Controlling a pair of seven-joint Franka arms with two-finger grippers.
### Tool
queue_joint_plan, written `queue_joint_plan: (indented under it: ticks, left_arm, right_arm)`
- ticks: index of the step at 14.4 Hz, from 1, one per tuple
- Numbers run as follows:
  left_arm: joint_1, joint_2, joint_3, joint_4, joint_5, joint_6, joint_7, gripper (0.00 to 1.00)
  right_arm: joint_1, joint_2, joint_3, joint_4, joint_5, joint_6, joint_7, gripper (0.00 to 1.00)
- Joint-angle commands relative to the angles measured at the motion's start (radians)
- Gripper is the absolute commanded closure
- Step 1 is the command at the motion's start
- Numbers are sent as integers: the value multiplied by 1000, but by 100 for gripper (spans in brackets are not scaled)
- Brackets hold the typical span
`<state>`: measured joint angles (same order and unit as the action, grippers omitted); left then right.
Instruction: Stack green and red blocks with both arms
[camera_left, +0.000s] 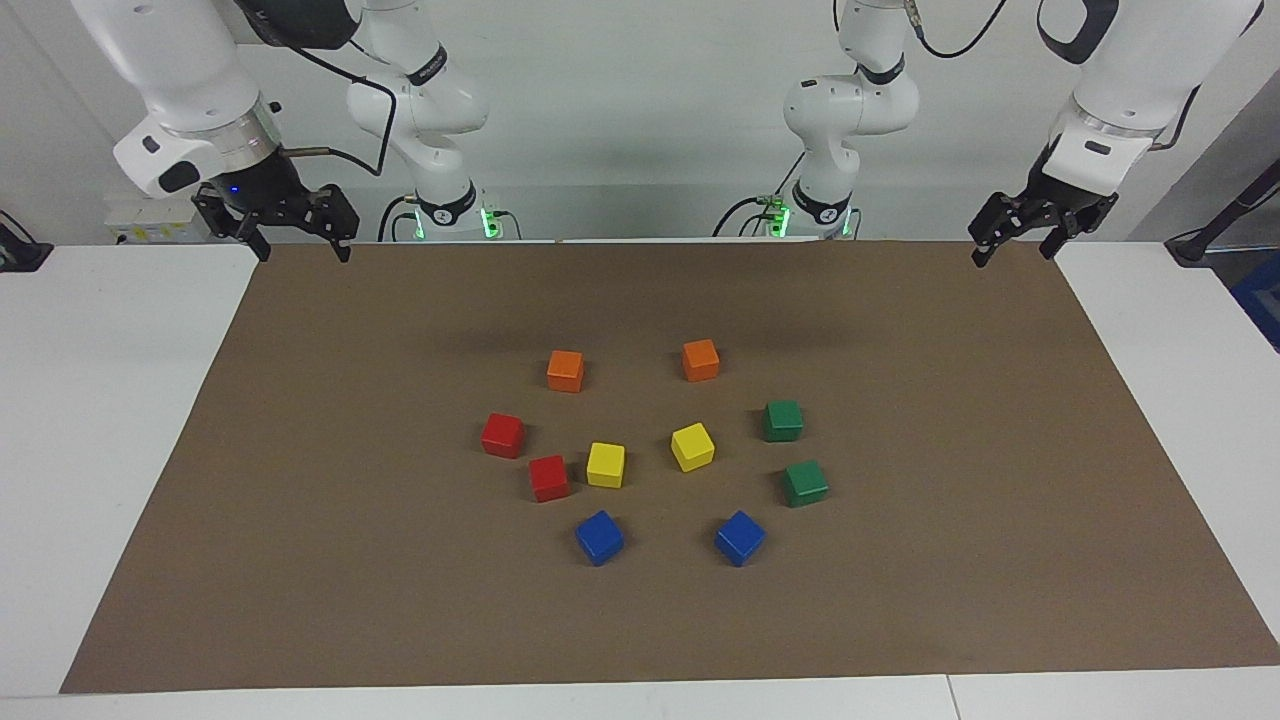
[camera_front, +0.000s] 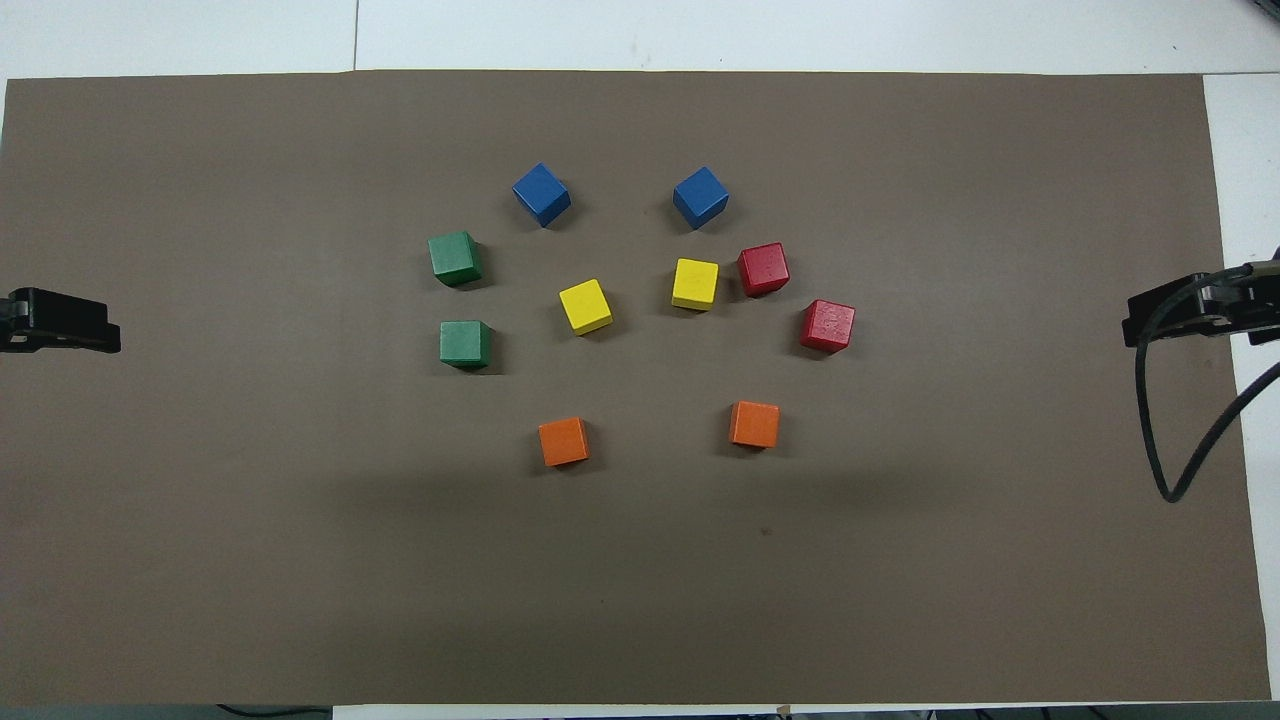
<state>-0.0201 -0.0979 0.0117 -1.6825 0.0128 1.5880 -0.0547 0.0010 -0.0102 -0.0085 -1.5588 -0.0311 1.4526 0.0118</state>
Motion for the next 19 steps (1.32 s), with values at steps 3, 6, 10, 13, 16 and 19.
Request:
queue_joint_plan:
  ticks: [3,6,10,13,16,19]
  left_arm:
    - [-11,0,8,14,-1,-20,10,0]
    - [-11,0,8,12,-1,-22,12,0]
    - [-12,0,7,9,-1,-20,12,0]
    - [-12,-2,7,9,-2,-19,7,0]
    - [-12,-2,7,9,-1,-17,3,0]
    - [-23,-2,7,1,-2,-17,12,0]
  right_arm:
    - [-16,-11,10,-32,7,11,-13,0]
    - [-16,-14,10,-40,7,17,-13,0]
    - [-15,-14,10,-40,7,17,-10,0]
    - [-7,-14,10,-41,7,23,6,0]
    - [49,-2,28,-59,17,83,100,0]
    - [111,57,28,-96,32,227,140,0]
